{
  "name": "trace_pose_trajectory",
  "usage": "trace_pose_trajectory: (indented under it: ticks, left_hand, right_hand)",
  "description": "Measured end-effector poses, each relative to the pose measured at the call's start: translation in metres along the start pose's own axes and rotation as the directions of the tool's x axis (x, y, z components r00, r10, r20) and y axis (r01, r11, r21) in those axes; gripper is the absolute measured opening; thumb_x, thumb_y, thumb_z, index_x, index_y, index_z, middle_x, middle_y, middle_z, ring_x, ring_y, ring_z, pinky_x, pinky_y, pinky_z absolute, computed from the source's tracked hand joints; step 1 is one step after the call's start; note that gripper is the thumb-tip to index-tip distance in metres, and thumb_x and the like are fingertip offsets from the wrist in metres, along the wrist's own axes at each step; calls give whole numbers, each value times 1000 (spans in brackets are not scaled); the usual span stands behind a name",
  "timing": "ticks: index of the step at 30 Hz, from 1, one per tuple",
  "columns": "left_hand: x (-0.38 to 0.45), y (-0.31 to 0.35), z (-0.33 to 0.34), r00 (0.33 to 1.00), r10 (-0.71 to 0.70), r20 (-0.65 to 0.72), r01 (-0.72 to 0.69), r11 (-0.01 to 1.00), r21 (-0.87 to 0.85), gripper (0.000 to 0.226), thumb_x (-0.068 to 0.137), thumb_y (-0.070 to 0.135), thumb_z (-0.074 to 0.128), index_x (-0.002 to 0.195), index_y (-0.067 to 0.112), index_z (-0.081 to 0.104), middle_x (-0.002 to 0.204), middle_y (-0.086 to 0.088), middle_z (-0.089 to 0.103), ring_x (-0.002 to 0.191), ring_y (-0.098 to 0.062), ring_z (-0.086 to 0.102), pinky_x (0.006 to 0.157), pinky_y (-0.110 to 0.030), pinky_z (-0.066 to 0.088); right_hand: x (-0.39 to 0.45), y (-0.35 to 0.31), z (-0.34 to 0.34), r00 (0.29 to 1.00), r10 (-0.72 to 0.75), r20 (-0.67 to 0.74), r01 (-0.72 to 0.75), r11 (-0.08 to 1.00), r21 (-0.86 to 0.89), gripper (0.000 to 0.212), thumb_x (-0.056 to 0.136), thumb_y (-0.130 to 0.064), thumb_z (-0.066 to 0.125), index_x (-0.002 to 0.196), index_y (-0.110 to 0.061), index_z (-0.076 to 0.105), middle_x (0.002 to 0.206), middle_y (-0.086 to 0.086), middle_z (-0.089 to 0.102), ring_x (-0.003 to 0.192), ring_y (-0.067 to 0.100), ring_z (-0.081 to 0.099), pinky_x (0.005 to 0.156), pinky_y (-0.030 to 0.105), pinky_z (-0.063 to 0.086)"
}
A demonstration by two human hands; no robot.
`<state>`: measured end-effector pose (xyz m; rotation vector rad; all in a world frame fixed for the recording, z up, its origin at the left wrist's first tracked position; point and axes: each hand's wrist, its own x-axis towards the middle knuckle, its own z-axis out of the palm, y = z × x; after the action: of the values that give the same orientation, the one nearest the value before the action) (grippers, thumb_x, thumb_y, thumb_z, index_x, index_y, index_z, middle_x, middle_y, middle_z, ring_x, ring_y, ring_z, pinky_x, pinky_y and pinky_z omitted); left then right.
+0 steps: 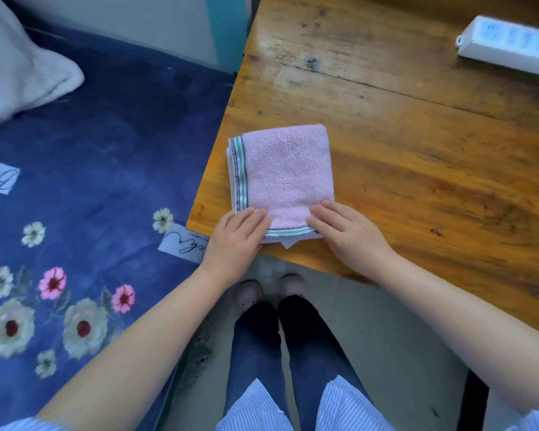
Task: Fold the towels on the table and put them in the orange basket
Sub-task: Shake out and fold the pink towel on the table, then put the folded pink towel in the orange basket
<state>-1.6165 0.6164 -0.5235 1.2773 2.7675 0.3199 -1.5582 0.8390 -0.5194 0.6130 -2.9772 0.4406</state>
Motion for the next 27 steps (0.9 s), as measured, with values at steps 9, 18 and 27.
trace_pose_trajectory:
  ticks: [9,18,27]
  left_hand:
    - [6,-5,-16,991,-11,136,16,999,-33,67,36,1,91,100,-2,70,101,-17,71,86,-34,70,62,-42,58]
    - [-17,10,-3,963,-185,194,215,966,-146,74,70,11,77,136,8,42,144,-14,39,129,-29,44,103,-34,40]
    - [-76,38,-27,969,-244,37,247,957,-154,71,25,1,86,89,11,58,69,-5,69,53,-16,65,43,-16,47]
  right_hand:
    - [24,9,-22,969,-190,158,198,980,-34,38,44,7,80,80,-3,71,85,10,72,76,25,70,41,22,50]
    - [30,13,-34,949,24,314,-109,961,255,40,71,18,54,106,2,65,112,15,66,110,32,58,89,39,47]
    - [25,-18,-48,821,-54,568,-220,888,403,32,83,0,57,112,-12,64,104,2,69,91,16,60,69,19,39]
